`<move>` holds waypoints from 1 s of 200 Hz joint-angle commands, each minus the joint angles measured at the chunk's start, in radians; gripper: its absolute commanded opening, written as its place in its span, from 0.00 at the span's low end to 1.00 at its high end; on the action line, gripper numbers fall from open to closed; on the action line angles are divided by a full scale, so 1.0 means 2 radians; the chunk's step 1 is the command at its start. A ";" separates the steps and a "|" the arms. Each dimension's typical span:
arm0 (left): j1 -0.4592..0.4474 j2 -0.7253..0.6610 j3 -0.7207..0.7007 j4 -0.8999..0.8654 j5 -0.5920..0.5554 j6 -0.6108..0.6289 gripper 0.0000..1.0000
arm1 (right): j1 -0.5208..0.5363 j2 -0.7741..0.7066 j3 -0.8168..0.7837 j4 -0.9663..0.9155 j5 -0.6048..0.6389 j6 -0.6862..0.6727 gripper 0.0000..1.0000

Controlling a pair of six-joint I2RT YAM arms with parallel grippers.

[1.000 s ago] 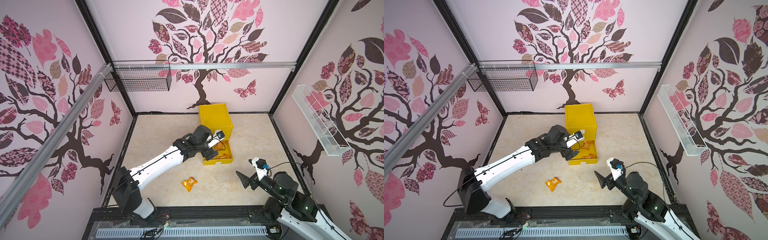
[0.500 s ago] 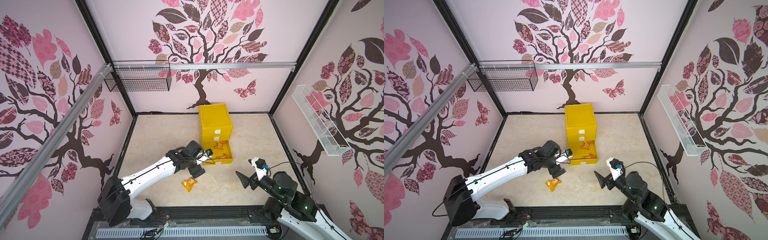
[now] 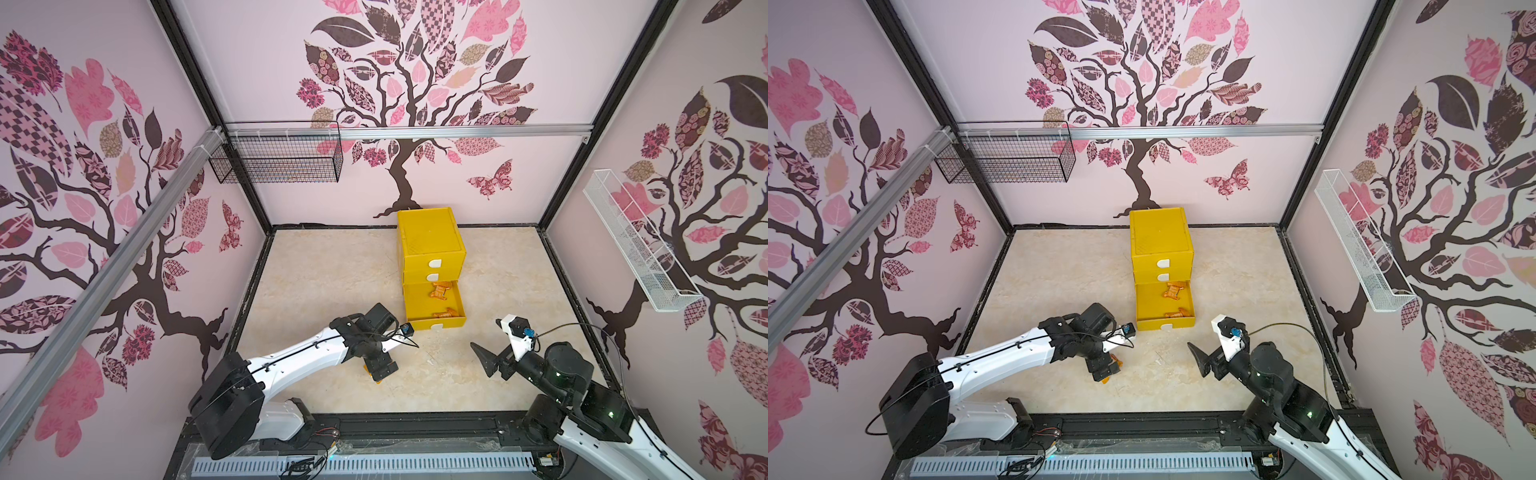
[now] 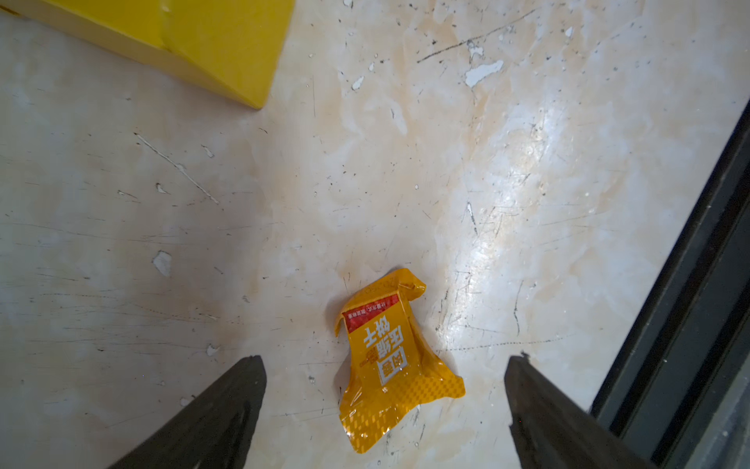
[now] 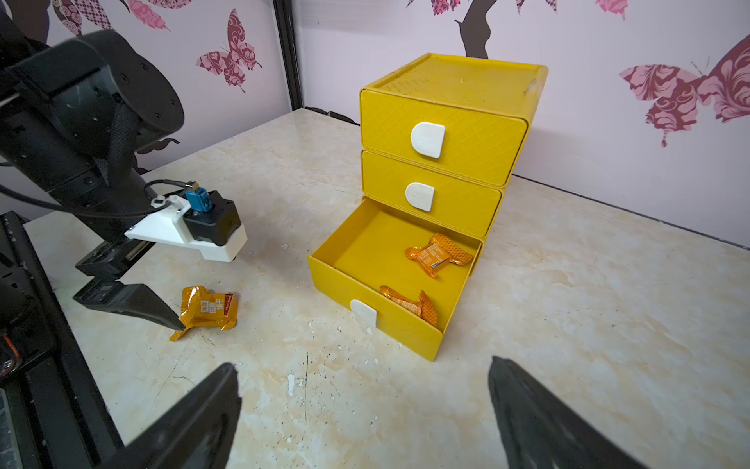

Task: Place the cookies into the drawer by color
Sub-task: Pick up the cookie at the center of the board.

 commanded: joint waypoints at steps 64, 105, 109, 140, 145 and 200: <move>0.005 0.048 -0.012 0.036 0.002 -0.002 0.97 | -0.002 -0.003 -0.003 0.008 0.000 -0.003 0.99; 0.004 0.077 -0.005 0.034 0.004 0.006 0.90 | -0.003 -0.001 -0.002 0.007 -0.004 -0.004 0.99; 0.004 0.081 -0.005 0.031 0.004 0.008 0.89 | -0.002 -0.003 -0.003 0.008 -0.002 -0.004 0.99; 0.004 0.094 -0.001 0.026 0.003 0.011 0.78 | -0.003 0.000 -0.003 0.007 -0.006 -0.004 0.99; 0.004 0.095 -0.002 0.027 0.003 0.012 0.75 | -0.002 0.001 -0.003 0.006 -0.008 -0.005 0.99; 0.005 0.073 -0.012 0.031 -0.002 0.010 0.45 | -0.003 -0.001 -0.003 0.006 -0.007 -0.004 0.99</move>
